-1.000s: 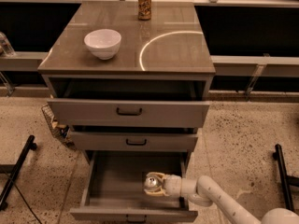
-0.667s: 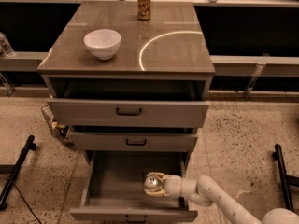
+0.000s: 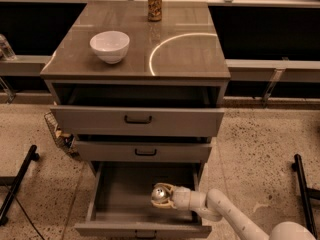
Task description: Place 7up can into bottom drawer
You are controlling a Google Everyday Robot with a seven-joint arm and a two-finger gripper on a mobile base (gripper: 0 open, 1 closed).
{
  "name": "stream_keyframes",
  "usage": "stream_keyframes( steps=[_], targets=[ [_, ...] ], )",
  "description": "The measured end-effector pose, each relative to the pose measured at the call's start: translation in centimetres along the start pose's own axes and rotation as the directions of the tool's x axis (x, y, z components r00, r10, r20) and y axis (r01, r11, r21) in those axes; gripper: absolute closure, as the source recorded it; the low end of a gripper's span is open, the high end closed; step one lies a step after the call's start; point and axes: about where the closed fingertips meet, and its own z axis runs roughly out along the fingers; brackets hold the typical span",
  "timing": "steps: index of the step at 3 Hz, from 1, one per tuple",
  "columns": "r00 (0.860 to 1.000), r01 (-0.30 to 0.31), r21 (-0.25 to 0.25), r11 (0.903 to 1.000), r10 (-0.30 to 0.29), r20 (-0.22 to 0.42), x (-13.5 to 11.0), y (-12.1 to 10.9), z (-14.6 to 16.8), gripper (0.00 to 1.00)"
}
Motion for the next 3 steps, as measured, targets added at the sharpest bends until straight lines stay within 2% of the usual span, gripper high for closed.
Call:
stream_keyframes(
  steps=[1,2,3],
  targets=[
    [1.000,0.019,0.006,0.9998,-0.019,0.009,0.7,-1.4,1.2,1.00],
    [0.999,0.033,-0.008,0.9994,-0.033,-0.023,1.3,-2.2,2.1,0.82],
    [0.998,0.010,-0.081,0.9966,-0.014,-0.057,4.1,-2.5,3.9,0.51]
  ],
)
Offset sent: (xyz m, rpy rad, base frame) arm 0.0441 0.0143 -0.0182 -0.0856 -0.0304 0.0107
